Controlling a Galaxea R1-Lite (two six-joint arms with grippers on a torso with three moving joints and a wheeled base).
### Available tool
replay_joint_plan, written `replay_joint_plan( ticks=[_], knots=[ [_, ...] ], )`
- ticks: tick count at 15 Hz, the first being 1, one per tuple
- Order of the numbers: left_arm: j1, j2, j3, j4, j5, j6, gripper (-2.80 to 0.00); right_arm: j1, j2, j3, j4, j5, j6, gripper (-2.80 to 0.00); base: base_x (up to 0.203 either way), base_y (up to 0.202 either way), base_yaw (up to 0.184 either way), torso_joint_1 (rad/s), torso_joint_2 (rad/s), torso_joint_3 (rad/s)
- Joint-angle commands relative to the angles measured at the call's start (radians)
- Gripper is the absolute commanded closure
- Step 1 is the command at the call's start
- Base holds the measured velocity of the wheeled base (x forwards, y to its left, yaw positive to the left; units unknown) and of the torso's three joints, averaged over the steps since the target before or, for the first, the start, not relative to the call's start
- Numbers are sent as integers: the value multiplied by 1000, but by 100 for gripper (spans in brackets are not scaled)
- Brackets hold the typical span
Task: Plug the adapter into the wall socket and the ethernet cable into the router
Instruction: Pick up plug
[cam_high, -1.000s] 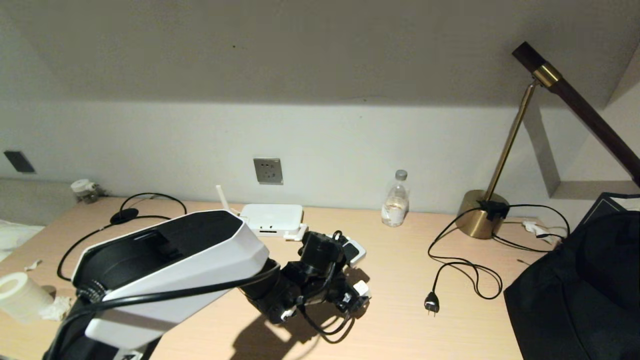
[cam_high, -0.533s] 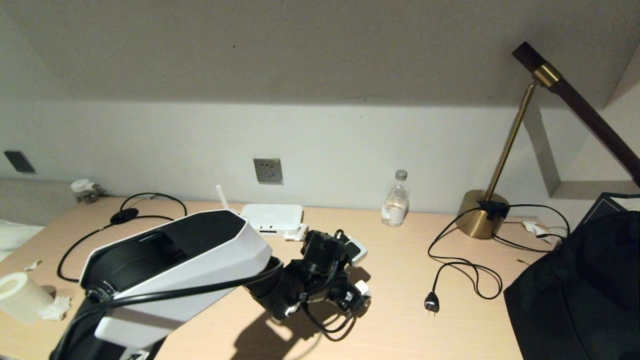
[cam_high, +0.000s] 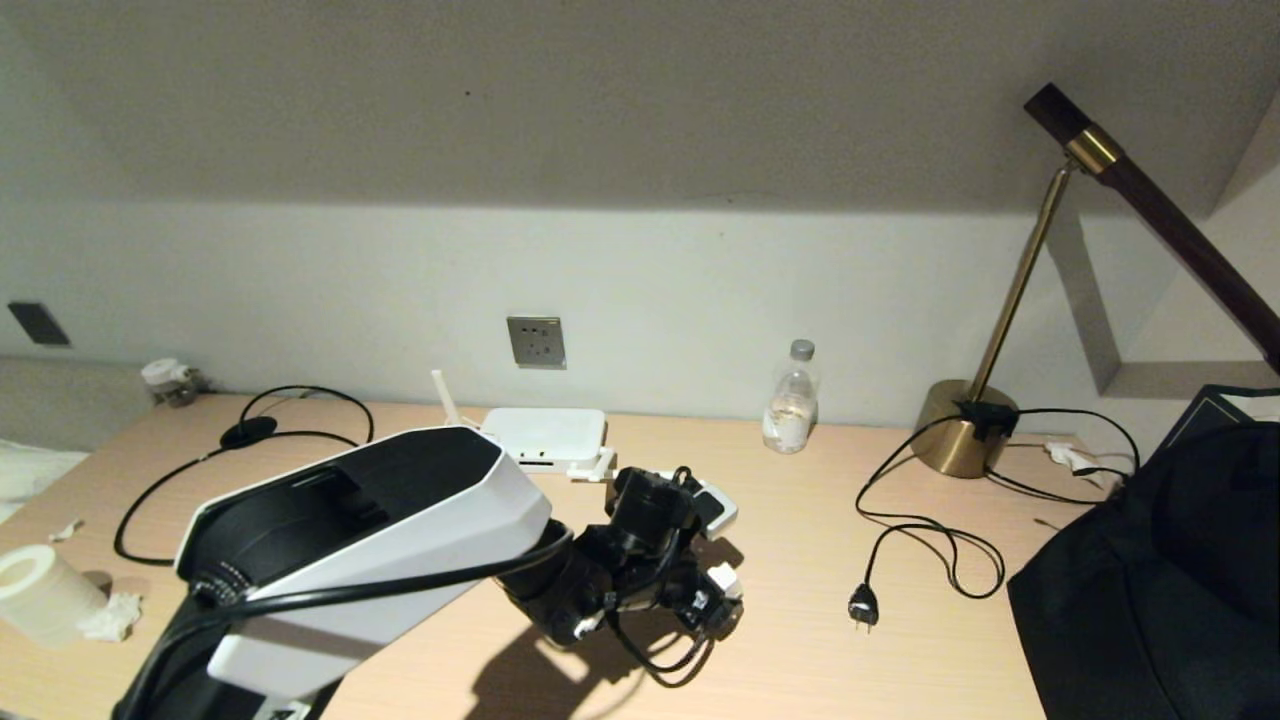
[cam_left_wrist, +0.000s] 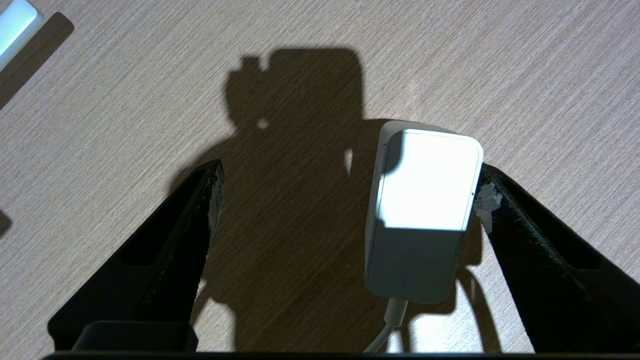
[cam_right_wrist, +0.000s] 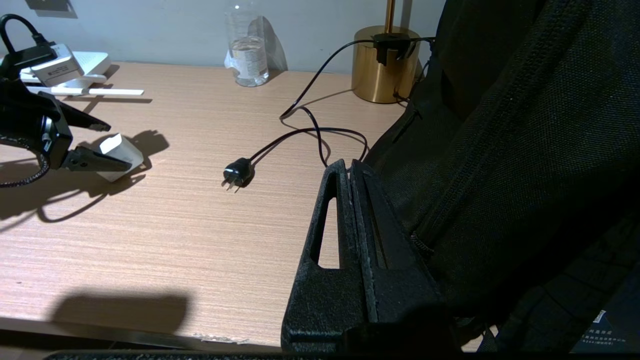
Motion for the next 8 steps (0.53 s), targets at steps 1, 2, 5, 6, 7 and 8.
replay_joint_plan(
  ticks=[1, 2, 5, 6, 7, 8],
  knots=[
    [-1, 1, 0, -3, 0, 3, -280, 0, 2, 0, 0, 0, 0, 0, 0, 0, 0, 0, 0, 0],
    [-3, 1, -4, -2, 0, 3, -280, 0, 2, 0, 0, 0, 0, 0, 0, 0, 0, 0, 0, 0],
    [-9, -3, -10, 1, 0, 6, -280, 0, 2, 0, 0, 0, 0, 0, 0, 0, 0, 0, 0, 0],
    [-11, -7, -13, 11, 0, 7, -280, 0, 2, 0, 0, 0, 0, 0, 0, 0, 0, 0, 0, 0],
    [-15, -13, -14, 47, 0, 9, -280, 0, 2, 0, 0, 0, 0, 0, 0, 0, 0, 0, 0, 0],
    [-19, -21, -15, 93, 0, 12, -280, 0, 2, 0, 0, 0, 0, 0, 0, 0, 0, 0, 0, 0]
  ],
)
